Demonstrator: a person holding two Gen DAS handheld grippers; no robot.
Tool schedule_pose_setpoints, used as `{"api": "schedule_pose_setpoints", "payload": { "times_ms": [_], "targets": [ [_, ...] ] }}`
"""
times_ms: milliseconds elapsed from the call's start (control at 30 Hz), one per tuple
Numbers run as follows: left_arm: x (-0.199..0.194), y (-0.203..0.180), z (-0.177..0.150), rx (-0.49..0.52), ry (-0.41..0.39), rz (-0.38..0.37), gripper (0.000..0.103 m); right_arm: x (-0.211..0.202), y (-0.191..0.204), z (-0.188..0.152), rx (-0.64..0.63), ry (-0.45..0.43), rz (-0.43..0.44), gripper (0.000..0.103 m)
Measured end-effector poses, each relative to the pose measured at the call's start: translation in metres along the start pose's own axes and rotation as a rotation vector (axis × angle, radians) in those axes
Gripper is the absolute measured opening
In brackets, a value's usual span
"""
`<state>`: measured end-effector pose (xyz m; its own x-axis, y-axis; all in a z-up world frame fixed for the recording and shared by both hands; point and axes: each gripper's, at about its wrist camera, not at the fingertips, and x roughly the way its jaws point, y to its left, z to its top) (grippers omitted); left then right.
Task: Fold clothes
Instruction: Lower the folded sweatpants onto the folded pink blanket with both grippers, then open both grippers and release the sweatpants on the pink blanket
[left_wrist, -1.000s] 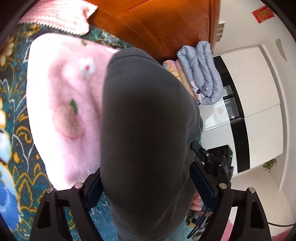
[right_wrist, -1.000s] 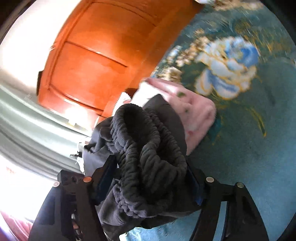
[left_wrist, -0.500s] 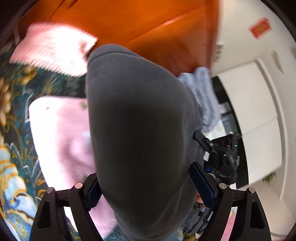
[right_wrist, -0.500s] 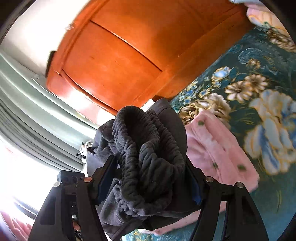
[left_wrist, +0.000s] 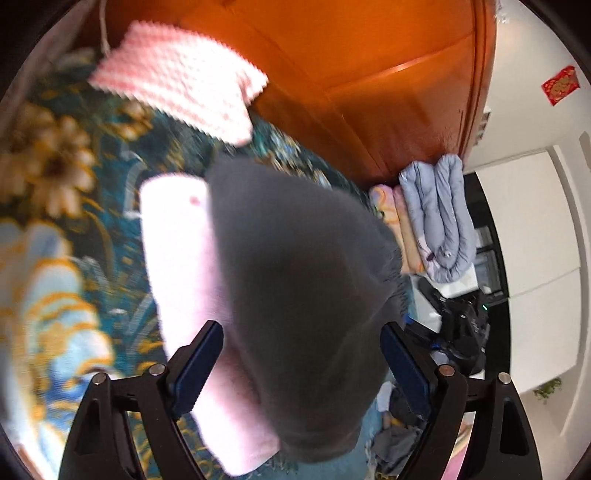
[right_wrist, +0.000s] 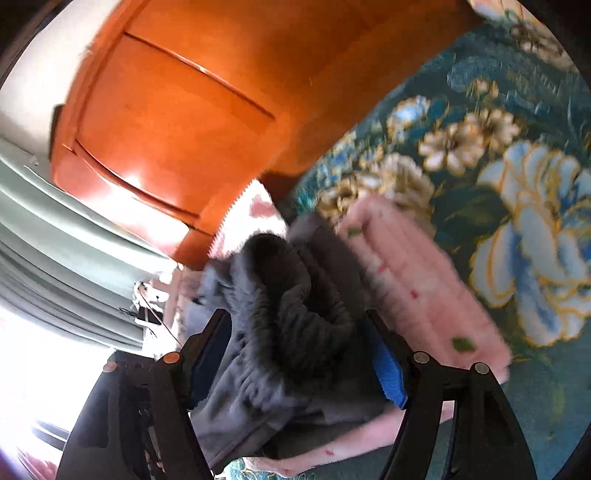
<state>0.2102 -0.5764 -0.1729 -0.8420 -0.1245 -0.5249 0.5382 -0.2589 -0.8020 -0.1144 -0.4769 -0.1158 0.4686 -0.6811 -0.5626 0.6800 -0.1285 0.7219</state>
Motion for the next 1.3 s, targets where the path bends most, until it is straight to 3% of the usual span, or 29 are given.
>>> {"api": "schedule_pose_setpoints", "payload": {
  "times_ms": [133, 233, 367, 467, 633, 800, 933, 967, 1033, 1300],
  "targets": [
    [-0.018, -0.035, 0.007, 0.160, -0.063, 0.092, 0.089, -0.028, 0.029, 0.003, -0.089, -0.061, -0.054, 0.073],
    [-0.004, -0.078, 0.012, 0.299, -0.067, 0.140, 0.089, -0.022, 0.068, -0.006, -0.251, -0.034, -0.127, 0.073],
    [0.028, -0.093, 0.007, 0.421, -0.042, 0.209, 0.090, 0.009, 0.098, -0.032, -0.427, 0.032, -0.207, 0.073],
    [0.053, -0.071, 0.008, 0.391, 0.006, 0.230, 0.090, 0.035, 0.080, -0.039, -0.421, 0.062, -0.269, 0.073],
    [0.062, -0.037, 0.015, 0.265, 0.020, 0.191, 0.090, 0.058, 0.047, -0.040, -0.282, 0.042, -0.205, 0.073],
    [0.059, -0.053, 0.006, 0.321, 0.010, 0.248, 0.090, 0.064, 0.051, -0.042, -0.285, 0.043, -0.228, 0.074],
    [0.035, -0.081, -0.018, 0.361, -0.063, 0.274, 0.091, 0.028, 0.056, -0.050, -0.292, -0.029, -0.206, 0.073],
    [0.028, -0.085, -0.025, 0.361, -0.076, 0.276, 0.096, 0.018, 0.054, -0.054, -0.298, -0.051, -0.212, 0.074],
    [0.026, -0.096, -0.043, 0.356, -0.089, 0.297, 0.103, 0.000, 0.044, -0.062, -0.295, -0.071, -0.250, 0.077],
    [0.053, -0.137, -0.119, 0.305, -0.124, 0.392, 0.103, -0.052, -0.026, -0.099, -0.189, -0.102, -0.433, 0.093]
  ]
}}
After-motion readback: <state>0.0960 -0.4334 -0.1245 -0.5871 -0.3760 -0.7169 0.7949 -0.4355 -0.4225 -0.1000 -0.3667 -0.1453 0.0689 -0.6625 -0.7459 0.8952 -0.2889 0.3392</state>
